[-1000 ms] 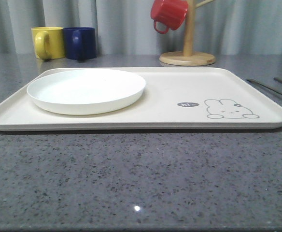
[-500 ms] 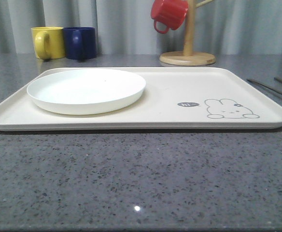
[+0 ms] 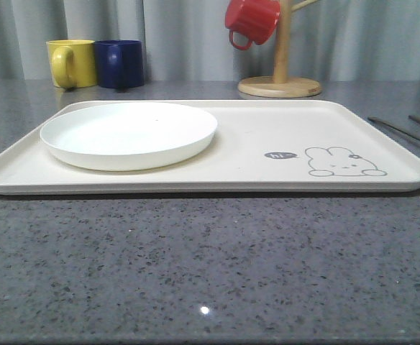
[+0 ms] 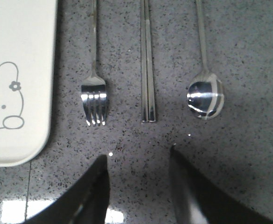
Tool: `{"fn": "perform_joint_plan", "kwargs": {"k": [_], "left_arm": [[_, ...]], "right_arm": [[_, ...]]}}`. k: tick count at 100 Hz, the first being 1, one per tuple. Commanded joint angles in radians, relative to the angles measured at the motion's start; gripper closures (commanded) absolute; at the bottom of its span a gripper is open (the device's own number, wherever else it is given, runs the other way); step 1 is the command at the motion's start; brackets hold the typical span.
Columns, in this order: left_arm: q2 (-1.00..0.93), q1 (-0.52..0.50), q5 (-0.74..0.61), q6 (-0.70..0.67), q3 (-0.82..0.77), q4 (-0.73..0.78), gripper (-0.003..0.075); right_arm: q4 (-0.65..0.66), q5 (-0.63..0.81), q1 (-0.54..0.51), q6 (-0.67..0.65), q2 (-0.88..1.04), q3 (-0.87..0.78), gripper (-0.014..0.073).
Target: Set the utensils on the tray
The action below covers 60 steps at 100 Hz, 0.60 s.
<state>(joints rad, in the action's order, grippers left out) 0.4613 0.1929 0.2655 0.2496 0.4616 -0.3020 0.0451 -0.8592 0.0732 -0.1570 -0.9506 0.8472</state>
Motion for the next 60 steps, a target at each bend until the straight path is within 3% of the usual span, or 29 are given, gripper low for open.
{"fn": "perform_joint_plan", "kwargs": {"k": [1,60], "left_arm": [[0.003,0.006,-0.079,0.0,0.028,-0.005,0.0739],[0.003,0.006,-0.079,0.0,0.028,-0.005,0.0739]], "right_arm": [[-0.015,0.054,-0.004,0.002,0.002,0.046,0.0239],[-0.076,0.063,0.03,0.052,-0.353,0.281,0.0243]]}}
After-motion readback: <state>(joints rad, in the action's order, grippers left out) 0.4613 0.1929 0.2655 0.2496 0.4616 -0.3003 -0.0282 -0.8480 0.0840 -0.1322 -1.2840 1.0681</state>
